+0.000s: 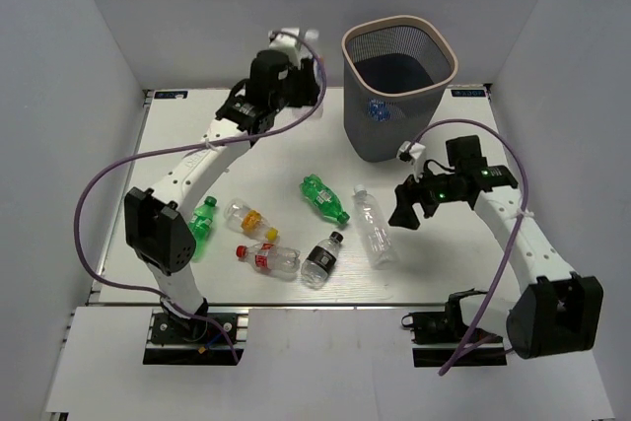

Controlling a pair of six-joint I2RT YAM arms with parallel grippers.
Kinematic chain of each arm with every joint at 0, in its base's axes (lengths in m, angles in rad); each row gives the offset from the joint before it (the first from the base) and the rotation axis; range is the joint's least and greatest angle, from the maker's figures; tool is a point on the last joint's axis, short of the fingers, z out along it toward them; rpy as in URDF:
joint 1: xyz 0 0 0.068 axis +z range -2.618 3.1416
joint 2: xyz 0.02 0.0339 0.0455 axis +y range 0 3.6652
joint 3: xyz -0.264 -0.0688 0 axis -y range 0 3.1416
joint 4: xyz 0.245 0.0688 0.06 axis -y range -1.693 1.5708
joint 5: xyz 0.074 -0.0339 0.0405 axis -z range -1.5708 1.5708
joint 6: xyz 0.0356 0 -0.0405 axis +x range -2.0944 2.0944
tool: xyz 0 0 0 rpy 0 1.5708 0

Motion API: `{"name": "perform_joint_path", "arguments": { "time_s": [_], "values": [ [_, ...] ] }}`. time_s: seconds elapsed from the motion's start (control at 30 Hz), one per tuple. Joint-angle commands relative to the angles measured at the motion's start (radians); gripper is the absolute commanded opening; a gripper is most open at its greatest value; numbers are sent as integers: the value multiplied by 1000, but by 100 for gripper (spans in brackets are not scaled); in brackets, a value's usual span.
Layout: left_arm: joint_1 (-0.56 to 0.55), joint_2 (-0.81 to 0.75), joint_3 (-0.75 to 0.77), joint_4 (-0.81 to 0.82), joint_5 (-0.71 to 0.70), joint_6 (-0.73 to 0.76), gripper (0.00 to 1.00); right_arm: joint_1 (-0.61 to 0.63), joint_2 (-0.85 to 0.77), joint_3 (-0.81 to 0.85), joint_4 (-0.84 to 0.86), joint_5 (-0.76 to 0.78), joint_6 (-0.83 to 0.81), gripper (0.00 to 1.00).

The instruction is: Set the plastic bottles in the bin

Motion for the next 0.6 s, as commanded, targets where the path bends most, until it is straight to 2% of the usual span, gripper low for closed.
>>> {"name": "perform_joint_path", "arguments": {
  "time_s": [0.0,0.2,0.43,0.53,0.57],
  "values": [
    [-32,-69,99,191,193,16,20,36,39,4,78,81,100,90],
    [-70,41,197,454,301,-43,23,79,185,-14,168,180,283,90],
    [-108,173,273,706,290,-165,27,114,208,-38,211,223,331,90],
    [-135,274,395,664,227,-155,44,123,199,-61,237,240,340,90],
    [-150,297,421,647,179,-135,66,134,202,-62,239,246,343,90]
  ]
}}
